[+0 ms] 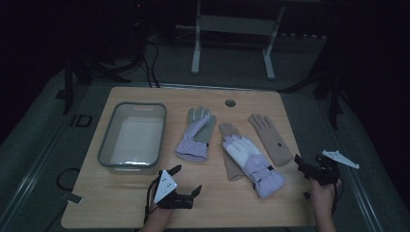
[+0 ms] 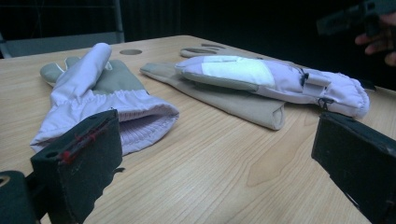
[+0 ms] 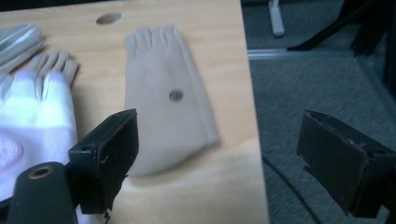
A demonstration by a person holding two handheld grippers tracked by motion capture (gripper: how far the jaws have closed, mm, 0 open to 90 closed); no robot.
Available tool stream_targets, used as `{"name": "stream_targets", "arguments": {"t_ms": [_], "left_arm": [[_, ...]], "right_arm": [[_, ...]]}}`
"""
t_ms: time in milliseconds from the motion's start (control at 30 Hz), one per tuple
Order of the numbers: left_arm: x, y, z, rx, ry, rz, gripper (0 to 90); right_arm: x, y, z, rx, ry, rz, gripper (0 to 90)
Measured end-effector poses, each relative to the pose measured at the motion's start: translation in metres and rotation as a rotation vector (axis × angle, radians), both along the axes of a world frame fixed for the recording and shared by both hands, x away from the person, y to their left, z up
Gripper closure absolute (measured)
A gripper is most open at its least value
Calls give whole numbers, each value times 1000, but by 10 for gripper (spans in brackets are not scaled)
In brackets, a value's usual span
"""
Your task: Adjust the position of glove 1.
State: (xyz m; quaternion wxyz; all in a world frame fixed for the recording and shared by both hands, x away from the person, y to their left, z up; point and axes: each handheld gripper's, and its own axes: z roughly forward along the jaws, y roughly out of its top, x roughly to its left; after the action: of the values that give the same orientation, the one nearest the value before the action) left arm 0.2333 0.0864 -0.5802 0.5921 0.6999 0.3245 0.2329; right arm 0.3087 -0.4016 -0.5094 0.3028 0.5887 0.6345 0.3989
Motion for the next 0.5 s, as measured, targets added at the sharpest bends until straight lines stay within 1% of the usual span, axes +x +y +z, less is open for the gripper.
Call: {"name": "stream_targets", "arguments": {"t_ms": [67, 133, 167, 233, 267, 367, 467, 500], "left_arm": [[1, 0, 0, -4, 3, -1, 20], [1, 0, 0, -4, 4, -2, 20], [0, 0, 0, -3, 4, -3, 20], [0, 0, 0, -1, 4, -4, 20], [0, 0, 0, 0, 5, -5, 20], [1, 0, 0, -5, 8, -6, 20], [1, 0, 0, -9, 10, -4, 20], [1, 0, 0, -10, 13, -5, 20]], "right_arm": [[4, 1, 10, 7, -14, 18, 127], [8, 4, 21, -24, -25, 22, 126], [9, 6, 26, -24, -43, 30, 126], [11, 9, 36, -33, -57, 44, 125], [13, 10, 40, -29, -67, 52, 126], [18, 14, 51, -15, -73, 92, 121], [23, 21, 60, -47, -74, 109, 115], [25, 23, 63, -46, -77, 115, 115]]}}
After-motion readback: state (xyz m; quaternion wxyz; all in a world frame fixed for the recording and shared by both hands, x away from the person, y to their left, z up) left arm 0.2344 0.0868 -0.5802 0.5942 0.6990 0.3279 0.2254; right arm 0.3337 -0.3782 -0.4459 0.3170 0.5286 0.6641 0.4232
